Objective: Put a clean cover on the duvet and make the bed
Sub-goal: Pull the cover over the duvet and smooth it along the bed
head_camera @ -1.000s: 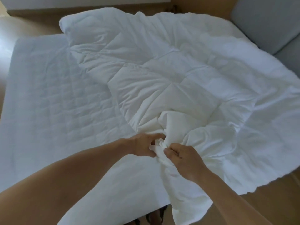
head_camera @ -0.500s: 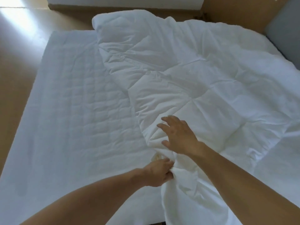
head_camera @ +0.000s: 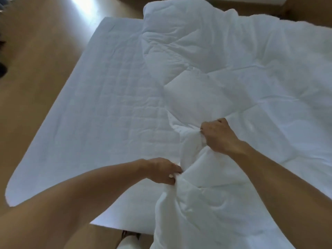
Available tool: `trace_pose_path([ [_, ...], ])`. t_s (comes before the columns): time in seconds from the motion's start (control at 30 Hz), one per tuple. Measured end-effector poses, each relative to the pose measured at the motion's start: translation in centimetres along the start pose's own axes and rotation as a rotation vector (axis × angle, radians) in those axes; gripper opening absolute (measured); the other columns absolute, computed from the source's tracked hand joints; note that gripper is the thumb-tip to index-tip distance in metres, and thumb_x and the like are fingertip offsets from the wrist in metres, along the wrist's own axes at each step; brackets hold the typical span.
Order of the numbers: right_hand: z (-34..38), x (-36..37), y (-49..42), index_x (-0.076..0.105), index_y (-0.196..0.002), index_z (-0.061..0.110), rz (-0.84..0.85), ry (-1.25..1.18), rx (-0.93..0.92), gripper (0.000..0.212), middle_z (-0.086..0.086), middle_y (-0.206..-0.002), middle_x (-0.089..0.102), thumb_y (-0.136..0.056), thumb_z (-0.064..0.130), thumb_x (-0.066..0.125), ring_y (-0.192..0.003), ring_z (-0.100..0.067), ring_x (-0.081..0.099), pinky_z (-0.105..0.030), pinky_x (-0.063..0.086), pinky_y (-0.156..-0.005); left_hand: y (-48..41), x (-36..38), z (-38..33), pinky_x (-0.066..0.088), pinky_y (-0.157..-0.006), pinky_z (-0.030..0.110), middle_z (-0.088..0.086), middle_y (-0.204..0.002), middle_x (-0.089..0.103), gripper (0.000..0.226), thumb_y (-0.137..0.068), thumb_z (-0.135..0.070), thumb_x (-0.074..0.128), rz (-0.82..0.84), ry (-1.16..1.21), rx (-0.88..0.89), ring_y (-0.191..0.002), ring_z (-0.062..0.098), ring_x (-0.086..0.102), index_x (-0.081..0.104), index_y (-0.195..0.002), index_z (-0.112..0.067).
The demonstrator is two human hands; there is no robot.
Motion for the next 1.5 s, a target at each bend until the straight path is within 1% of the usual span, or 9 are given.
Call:
trace_pose_path([
  [0.23,-18.7,-2.8,13.1,0.071,-0.101,0.010,-0.192,-0.152,0.334,0.019,-0.011,-0.092,0.071,-0.100,0.013,0.052,-0.093,-0.034,0.065,-0.042,0.031,-0.091,-2.7,-1.6,-1.3,0.036,-0.089,0.026,-0.002,-0.135,0.057,0.063,-0.088,-0.016,0.059,0.220,-0.222,-0.101,-0.120,0.024,0.055,0.041,-0.146,-0.036],
  [0.43,-27.3,-0.3,22.5,0.074,-0.088,0.007,-0.238,-0.026,0.534,0.008,-0.009,-0.072,0.071,-0.090,0.008,0.066,-0.070,-0.034,0.068,-0.042,0.043,-0.069,-8.0,-2.0,-3.2,0.042,-0.087,0.031,0.004,-0.127,0.060,0.055,-0.092,-0.028,0.063,0.258,-0.365,-0.144,-0.114,0.028,0.059,0.040,-0.142,-0.032],
  [0.6,-28.8,2.2,24.1,0.073,-0.093,0.009,-0.198,-0.007,0.589,0.013,-0.007,-0.075,0.071,-0.094,0.014,0.061,-0.073,-0.033,0.067,-0.037,0.038,-0.065,-7.9,-12.6,-4.3,0.046,-0.085,0.033,0.001,-0.115,0.064,0.025,-0.098,-0.039,0.050,-0.005,-0.733,-0.104,-0.111,0.025,0.060,0.061,-0.115,-0.023],
  [0.73,-29.6,1.6,24.0,0.069,-0.107,0.010,-0.172,-0.096,0.704,0.022,-0.008,-0.088,0.072,-0.101,0.020,0.050,-0.090,-0.034,0.065,-0.041,0.041,-0.076,-4.3,-17.9,-9.5,0.042,-0.097,0.032,-0.002,-0.124,0.060,0.013,-0.088,-0.029,0.061,-0.412,-0.834,0.353,-0.120,0.025,0.050,0.071,-0.084,-0.021],
  [0.8,-29.0,0.7,23.1,0.067,-0.108,0.009,-0.167,-0.173,0.690,0.023,-0.010,-0.090,0.070,-0.102,0.020,0.048,-0.094,-0.035,0.062,-0.043,0.040,-0.080,-3.8,-16.2,-10.8,0.040,-0.106,0.033,0.000,-0.131,0.061,0.011,-0.083,-0.018,0.064,-0.281,-0.731,0.474,-0.128,0.025,0.048,0.074,-0.087,-0.016],
  [0.9,-26.8,-1.0,21.2,0.066,-0.104,0.008,-0.183,-0.262,0.610,0.022,-0.010,-0.088,0.068,-0.102,0.020,0.048,-0.095,-0.035,0.060,-0.042,0.036,-0.080,-4.9,-13.1,-9.8,0.046,-0.084,0.032,0.007,-0.106,0.068,0.014,-0.086,-0.017,0.055,0.049,-0.697,0.208,-0.105,0.030,0.061,0.064,-0.095,-0.012],
  [1.07,-24.3,-3.4,19.5,0.065,-0.099,0.004,-0.227,-0.313,0.571,0.021,-0.005,-0.078,0.051,-0.100,0.019,0.050,-0.091,-0.038,0.058,-0.043,0.036,-0.077,-1.8,-17.4,-5.2,0.039,-0.075,0.032,-0.003,-0.079,0.056,0.040,-0.078,-0.037,0.063,-0.078,-0.685,-0.034,-0.082,0.026,0.053,0.042,-0.110,-0.023],
  [1.2,-20.5,-7.4,17.0,0.063,-0.097,0.005,-0.346,-0.428,0.515,0.020,-0.003,-0.081,0.046,-0.101,0.020,0.050,-0.090,-0.034,0.053,-0.039,0.037,-0.075,4.9,-20.7,1.5,0.030,-0.088,0.021,-0.012,-0.104,0.066,0.038,-0.085,-0.043,0.056,-0.127,-0.825,-0.111,-0.097,0.013,0.059,0.054,-0.122,-0.035],
  [1.5,5.3,-5.5,1.5,0.063,-0.097,0.005,-0.284,-0.533,0.032,0.015,-0.015,-0.096,0.061,-0.098,0.011,0.049,-0.098,-0.032,0.050,-0.037,0.037,-0.087,10.6,-15.3,7.4,0.035,-0.073,0.026,-0.009,-0.075,0.055,0.023,-0.070,-0.034,0.054,-0.472,-0.716,0.277,-0.076,0.016,0.054,0.072,-0.084,-0.028],
])
Point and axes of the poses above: each hand's wrist, its own y-axis away from the middle knuckle, its own x-axis out of the palm, z = x × y, the point moved 8 cm from there along -y, towards the middle knuckle
